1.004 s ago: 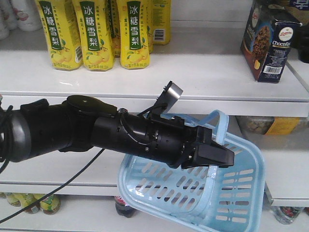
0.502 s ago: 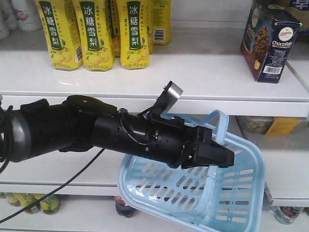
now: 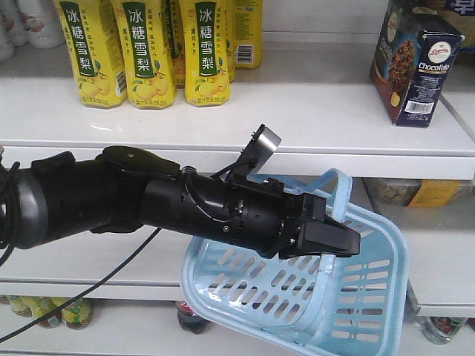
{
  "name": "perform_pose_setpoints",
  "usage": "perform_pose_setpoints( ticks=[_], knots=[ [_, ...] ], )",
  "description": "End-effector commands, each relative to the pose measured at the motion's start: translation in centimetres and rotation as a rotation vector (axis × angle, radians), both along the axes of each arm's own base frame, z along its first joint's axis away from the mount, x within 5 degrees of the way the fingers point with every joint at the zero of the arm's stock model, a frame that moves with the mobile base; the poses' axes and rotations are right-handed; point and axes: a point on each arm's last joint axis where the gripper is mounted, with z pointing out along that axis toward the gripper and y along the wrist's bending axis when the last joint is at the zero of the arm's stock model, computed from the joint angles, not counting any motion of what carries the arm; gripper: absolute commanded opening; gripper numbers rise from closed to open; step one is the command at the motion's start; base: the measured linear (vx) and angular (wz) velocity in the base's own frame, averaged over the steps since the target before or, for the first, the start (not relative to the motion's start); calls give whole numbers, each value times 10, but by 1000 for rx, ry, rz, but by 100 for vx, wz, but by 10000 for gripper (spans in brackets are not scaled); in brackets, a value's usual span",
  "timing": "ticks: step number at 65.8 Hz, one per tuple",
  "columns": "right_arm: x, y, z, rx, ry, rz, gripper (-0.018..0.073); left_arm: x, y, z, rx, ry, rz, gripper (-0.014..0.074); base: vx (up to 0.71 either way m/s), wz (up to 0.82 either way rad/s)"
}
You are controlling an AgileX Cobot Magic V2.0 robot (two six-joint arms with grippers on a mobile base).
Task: Left arm holds basket, right arm returns cookies
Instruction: 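Open the right gripper and withdraw it down from the box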
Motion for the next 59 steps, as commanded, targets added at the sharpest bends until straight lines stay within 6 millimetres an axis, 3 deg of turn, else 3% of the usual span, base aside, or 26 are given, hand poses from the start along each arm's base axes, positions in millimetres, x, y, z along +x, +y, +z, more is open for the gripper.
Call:
perform_pose_setpoints(
  ticks=[1, 10, 32, 39, 55, 59],
  knots=[
    [4, 8, -2, -8, -109, 67, 495, 2, 5, 42, -136, -54, 69, -6, 0, 0],
    [9, 13, -21, -26, -108, 98, 495, 2, 5, 42, -136, -54, 69, -6, 0, 0],
    [9, 13, -20, -21, -116, 103, 466, 2, 5, 42, -136, -54, 69, -6, 0, 0],
    [9, 13, -20, -21, -116, 103, 370, 2, 5, 42, -136, -54, 69, -6, 0, 0],
    [9, 11, -24, -19, -75, 87, -9, 2, 5, 42, -136, -54, 69, -6, 0, 0],
    [10, 11, -25, -20, -60, 80, -12, 2, 5, 42, -136, -54, 69, -6, 0, 0]
  ],
)
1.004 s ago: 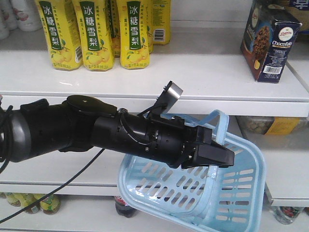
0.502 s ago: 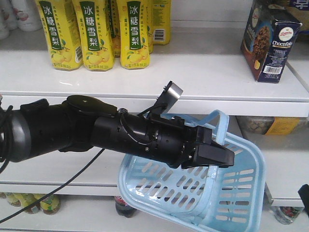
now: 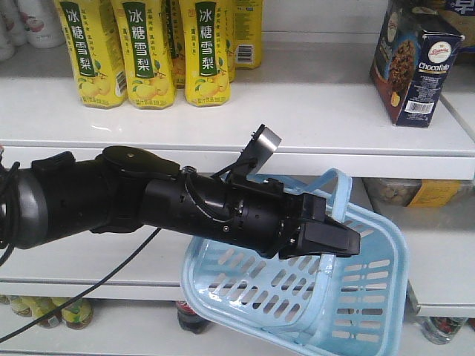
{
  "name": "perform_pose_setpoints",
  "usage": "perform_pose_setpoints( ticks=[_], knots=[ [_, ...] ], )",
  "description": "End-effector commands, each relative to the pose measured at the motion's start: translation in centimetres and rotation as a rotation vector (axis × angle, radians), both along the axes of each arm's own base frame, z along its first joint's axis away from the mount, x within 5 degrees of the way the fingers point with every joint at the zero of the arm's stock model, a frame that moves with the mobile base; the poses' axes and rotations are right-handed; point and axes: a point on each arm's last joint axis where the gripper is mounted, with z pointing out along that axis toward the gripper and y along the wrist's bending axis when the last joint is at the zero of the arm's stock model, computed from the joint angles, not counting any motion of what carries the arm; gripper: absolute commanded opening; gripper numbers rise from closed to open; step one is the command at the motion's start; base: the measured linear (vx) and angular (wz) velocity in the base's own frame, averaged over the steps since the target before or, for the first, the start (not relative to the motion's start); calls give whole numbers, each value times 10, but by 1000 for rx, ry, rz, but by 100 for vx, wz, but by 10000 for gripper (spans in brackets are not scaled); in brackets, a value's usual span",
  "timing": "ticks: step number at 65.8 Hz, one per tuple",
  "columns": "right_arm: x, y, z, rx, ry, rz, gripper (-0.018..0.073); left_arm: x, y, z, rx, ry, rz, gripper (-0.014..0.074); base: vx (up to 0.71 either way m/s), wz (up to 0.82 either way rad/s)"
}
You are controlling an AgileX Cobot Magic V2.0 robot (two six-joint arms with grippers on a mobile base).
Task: Left arm holds basket, right arm returns cookies
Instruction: 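Open the right gripper and withdraw it down from the box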
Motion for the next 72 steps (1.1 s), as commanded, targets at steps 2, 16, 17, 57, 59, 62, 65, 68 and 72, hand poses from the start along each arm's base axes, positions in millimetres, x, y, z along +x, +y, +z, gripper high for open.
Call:
perform_pose_setpoints(
  ticks=[2, 16, 17, 57, 59, 62, 65, 68, 72],
  knots=[
    [-1, 1, 11, 2, -41, 7, -10, 2, 5, 42, -136, -54, 69, -6, 0, 0],
    [0, 0, 9, -6, -28, 0, -8, 2, 5, 42, -136, -54, 69, -6, 0, 0],
    [0, 0, 9, -6, -28, 0, -8, 2, 5, 42, -136, -54, 69, -6, 0, 0],
    [0, 0, 9, -6, -28, 0, -8, -4, 4, 42, -120, -86, 21, -6, 0, 0],
    [0, 0, 9, -6, -28, 0, -8, -9, 4, 45, -116, -107, 0, -6, 0, 0],
    [0, 0, 9, -6, -28, 0, -8, -17, 4, 51, -108, -143, -24, -6, 0, 0],
    [0, 0, 9, -6, -28, 0, -8, -26, 7, 58, -109, -173, -26, -6, 0, 0],
    [0, 0, 9, -6, -28, 0, -8, -38, 8, 63, -107, -196, -22, -6, 0, 0],
    [0, 0, 9, -6, -28, 0, -8, -50, 13, 63, -96, -210, -2, -6, 0, 0]
  ],
)
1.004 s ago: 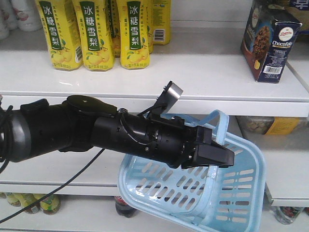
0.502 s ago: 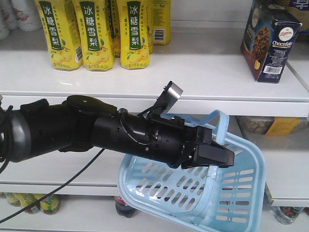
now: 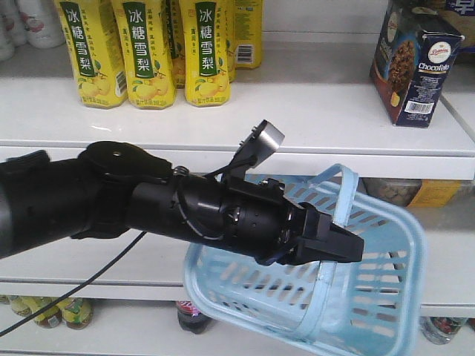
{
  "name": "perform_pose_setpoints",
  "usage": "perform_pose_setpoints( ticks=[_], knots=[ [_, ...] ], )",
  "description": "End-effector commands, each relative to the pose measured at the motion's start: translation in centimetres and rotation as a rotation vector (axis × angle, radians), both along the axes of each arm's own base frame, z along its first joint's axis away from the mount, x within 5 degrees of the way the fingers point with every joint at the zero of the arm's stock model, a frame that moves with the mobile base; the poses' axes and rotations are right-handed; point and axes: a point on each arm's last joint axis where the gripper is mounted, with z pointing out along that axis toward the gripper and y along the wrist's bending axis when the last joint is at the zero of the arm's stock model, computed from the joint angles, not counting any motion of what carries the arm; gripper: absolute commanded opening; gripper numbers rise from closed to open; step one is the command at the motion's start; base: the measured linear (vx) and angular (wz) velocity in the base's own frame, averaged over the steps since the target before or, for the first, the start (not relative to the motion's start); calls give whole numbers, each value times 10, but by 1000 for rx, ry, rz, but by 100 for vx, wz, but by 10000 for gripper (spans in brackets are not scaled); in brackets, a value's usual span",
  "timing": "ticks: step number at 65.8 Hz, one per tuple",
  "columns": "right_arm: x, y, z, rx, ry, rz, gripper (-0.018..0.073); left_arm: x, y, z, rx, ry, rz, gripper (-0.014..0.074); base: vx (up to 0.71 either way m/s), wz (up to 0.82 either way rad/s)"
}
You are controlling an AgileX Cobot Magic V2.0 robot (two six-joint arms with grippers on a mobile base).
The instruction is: Left arm holds basket, right arm returns cookies
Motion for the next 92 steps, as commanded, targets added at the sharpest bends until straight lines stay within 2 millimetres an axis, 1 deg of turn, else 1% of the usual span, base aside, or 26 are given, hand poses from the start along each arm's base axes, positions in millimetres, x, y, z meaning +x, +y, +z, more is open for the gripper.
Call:
perform_pose_setpoints(
  ticks=[1, 6, 15, 16, 22, 25, 26, 27, 31, 32, 37, 41, 43, 49, 57, 60, 67, 73, 78, 86, 92],
  knots=[
    [-1, 2, 14, 3, -76, 22, -8, -29, 13, 45, -124, -91, 19, -6, 0, 0],
    [-1, 2, 14, 3, -76, 22, -8, -46, 24, 42, -103, -98, 52, -6, 0, 0],
    [-1, 2, 14, 3, -75, 22, -8, -72, 53, 24, -38, -125, 116, -6, 0, 0],
    [-1, 2, 14, 3, -75, 22, -8, -75, 57, 19, -21, -128, 118, -6, 0, 0],
    [-1, 2, 14, 3, -75, 22, -8, -91, 80, 7, 29, -184, 154, -6, 0, 0],
    [-1, 2, 14, 3, -75, 22, -8, -101, 93, -4, 67, -209, 175, -6, 0, 0],
    [-1, 2, 14, 3, -75, 22, -8, -103, 96, -4, 65, -221, 185, -6, 0, 0],
    [-1, 2, 14, 3, -75, 22, -8, -105, 101, -9, 83, -229, 197, -6, 0, 0],
    [-1, 2, 14, 3, -75, 22, -8, -115, 117, -17, 104, -272, 239, -6, 0, 0],
    [-1, 2, 14, 3, -75, 22, -8, -118, 122, -22, 118, -278, 249, -6, 0, 0],
    [-1, 2, 14, 3, -75, 22, -8, -128, 142, -33, 144, -332, 323, -6, 0, 0],
    [-1, 2, 14, 3, -75, 22, -8, -137, 160, -45, 177, -375, 380, -6, 0, 0],
    [-1, 2, 14, 3, -75, 22, -8, -141, 169, -47, 171, -390, 421, -6, 0, 0],
    [-1, 2, 14, 3, -75, 22, -8, -151, 191, -62, 185, -462, 495, -6, 0, 0],
    [-1, 2, 14, 3, -75, 22, -8, -160, 212, -79, 133, -514, 615, -6, 0, 0],
    [-1, 2, 14, 3, -75, 22, -8, -163, 219, -90, 121, -556, 652, -6, 0, 0],
    [-1, 2, 14, 3, -75, 22, -8, -165, 230, -102, 78, -672, 720, -6, 0, 0],
    [-1, 2, 14, 3, -76, 22, -8, -164, 234, -101, 124, -741, 753, -6, 0, 0],
    [-1, 2, 14, 3, -76, 22, -8, -161, 241, -100, 177, -785, 840, -6, 0, 0],
    [-1, 2, 14, 3, -76, 22, -8, -159, 253, -99, 301, -903, 947, -6, 0, 0],
    [-1, 2, 14, 3, -76, 22, -8, -159, 261, -98, 363, -939, 1036, -6, 0, 0]
  ],
)
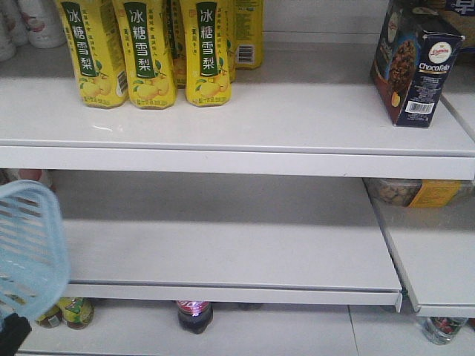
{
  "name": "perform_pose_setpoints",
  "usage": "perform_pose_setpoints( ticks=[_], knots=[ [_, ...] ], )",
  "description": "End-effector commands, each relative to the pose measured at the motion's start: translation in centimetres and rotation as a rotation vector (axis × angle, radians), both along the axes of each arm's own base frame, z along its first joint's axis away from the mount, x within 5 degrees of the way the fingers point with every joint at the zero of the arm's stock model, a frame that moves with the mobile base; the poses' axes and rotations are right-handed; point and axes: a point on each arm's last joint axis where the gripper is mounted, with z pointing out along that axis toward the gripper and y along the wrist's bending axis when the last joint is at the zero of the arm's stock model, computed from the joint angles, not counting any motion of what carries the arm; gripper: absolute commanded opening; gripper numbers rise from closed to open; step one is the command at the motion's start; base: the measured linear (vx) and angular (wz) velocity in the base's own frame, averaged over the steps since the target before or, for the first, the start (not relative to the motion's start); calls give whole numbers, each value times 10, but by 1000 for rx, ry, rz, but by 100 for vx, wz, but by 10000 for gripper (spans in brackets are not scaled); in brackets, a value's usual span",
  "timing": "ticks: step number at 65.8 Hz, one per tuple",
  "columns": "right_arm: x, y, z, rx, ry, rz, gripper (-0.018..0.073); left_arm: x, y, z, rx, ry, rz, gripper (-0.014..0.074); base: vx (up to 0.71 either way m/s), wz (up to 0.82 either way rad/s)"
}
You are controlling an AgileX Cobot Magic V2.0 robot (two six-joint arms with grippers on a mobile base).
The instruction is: Left arm holds basket, right arm returns cookies
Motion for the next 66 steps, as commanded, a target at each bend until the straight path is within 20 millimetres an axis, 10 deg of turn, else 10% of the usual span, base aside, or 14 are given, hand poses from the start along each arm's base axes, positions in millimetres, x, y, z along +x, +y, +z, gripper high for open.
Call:
perform_pose_setpoints(
  ticks=[1, 66],
  knots=[
    [-1, 2, 14, 3, -77, 23, -8, 2, 8, 17, 28, -142, 103, -6, 0, 0],
    [-1, 2, 14, 3, -77, 23, -8, -9, 26, 19, 70, -226, 371, -6, 0, 0]
  ],
)
